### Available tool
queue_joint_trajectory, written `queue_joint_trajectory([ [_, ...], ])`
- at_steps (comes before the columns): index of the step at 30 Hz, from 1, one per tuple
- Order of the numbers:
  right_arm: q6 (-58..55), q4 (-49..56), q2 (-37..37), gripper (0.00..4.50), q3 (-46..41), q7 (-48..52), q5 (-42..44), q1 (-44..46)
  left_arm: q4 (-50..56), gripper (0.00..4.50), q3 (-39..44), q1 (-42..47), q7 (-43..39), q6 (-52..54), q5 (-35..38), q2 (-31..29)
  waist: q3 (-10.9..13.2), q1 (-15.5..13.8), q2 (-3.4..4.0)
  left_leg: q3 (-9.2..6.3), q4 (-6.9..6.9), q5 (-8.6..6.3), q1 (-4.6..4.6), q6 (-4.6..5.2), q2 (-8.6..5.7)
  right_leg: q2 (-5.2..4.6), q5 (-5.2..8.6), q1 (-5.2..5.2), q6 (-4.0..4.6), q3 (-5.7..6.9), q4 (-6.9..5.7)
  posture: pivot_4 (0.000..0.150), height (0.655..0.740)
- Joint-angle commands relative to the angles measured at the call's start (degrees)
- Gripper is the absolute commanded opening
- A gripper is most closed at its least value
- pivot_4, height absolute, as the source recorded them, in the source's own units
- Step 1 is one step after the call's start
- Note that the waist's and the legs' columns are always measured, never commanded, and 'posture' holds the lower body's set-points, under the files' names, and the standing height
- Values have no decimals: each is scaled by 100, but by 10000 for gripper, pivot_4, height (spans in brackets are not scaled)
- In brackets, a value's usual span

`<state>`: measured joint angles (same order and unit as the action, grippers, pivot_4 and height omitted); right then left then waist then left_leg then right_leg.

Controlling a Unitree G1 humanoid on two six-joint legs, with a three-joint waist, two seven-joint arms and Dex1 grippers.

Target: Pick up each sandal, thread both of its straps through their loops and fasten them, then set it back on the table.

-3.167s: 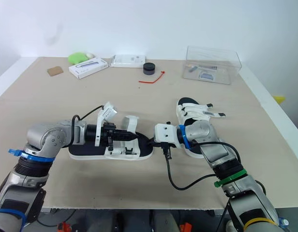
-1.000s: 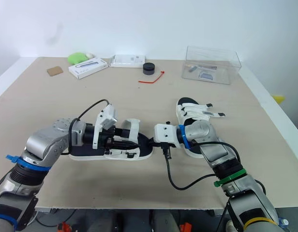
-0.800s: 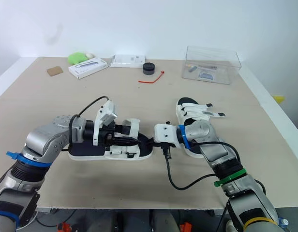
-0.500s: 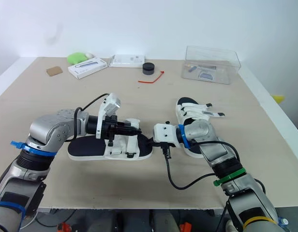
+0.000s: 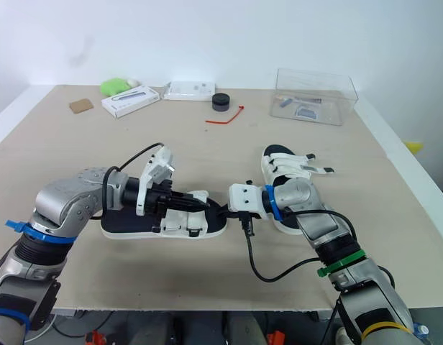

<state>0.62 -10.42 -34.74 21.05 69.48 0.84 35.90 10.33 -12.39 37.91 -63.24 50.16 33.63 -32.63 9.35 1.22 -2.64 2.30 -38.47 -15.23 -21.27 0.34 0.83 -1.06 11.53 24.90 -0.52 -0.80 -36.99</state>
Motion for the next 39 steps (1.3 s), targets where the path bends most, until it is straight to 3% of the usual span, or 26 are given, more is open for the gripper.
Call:
queue_joint_trajectory([
  [1, -78, -268, -79, 0, 133, -37, -330, -96, 15, 168, -119, -134, -128, -346, -203, -109, 0, 0, 0, 0, 0, 0, 0, 0, 0, 0, 0, 0, 0, 0, 0, 1500, 7400],
  [12, -80, -192, -144, 0, 126, -12, -329, -163, -252, 168, 264, -29, 201, -252, -13, 272, 0, -1, 0, 1, -1, 0, 0, 0, 0, 0, -4, 0, -7, -1, 0, 1500, 7400],
  [15, -67, -203, -144, 0, 124, -14, -334, -164, -218, 168, 215, -60, 64, -294, -54, 144, 0, -1, 0, 0, 0, 0, -1, 0, 0, 0, -5, 0, -9, 1, 0, 1500, 7400],
  [22, -25, -204, -143, 0, 139, -38, -359, -188, -184, 22260, 195, -55, -89, -268, -15, 63, 0, -1, 0, 1, 0, 0, -1, 0, 0, 0, -3, 0, -6, 0, 0, 1500, 7400],
  [33, 5, -294, -103, 0, 146, -64, -378, -120, -256, 22260, 138, -10, -153, -23, 73, 131, 0, -1, 0, 0, 0, 0, -1, 0, 0, 0, -3, 0, -5, 1, 0, 1500, 7400],
  [36, 20, -321, -104, 0, 149, -68, -385, -99, -322, 13468, 35, 18, -146, -36, -29, 142, 0, -1, 0, 1, 0, 0, -1, 0, 0, 0, -3, 0, -5, 0, 0, 1500, 7400],
  [39, 29, -342, -113, 0, 149, -69, -389, -81, -419, 88, -42, 87, -206, 47, -8, 174, 0, -1, 0, 0, -1, 0, 0, 0, 0, 1, -2, 0, -4, 1, 0, 1500, 7400],
])
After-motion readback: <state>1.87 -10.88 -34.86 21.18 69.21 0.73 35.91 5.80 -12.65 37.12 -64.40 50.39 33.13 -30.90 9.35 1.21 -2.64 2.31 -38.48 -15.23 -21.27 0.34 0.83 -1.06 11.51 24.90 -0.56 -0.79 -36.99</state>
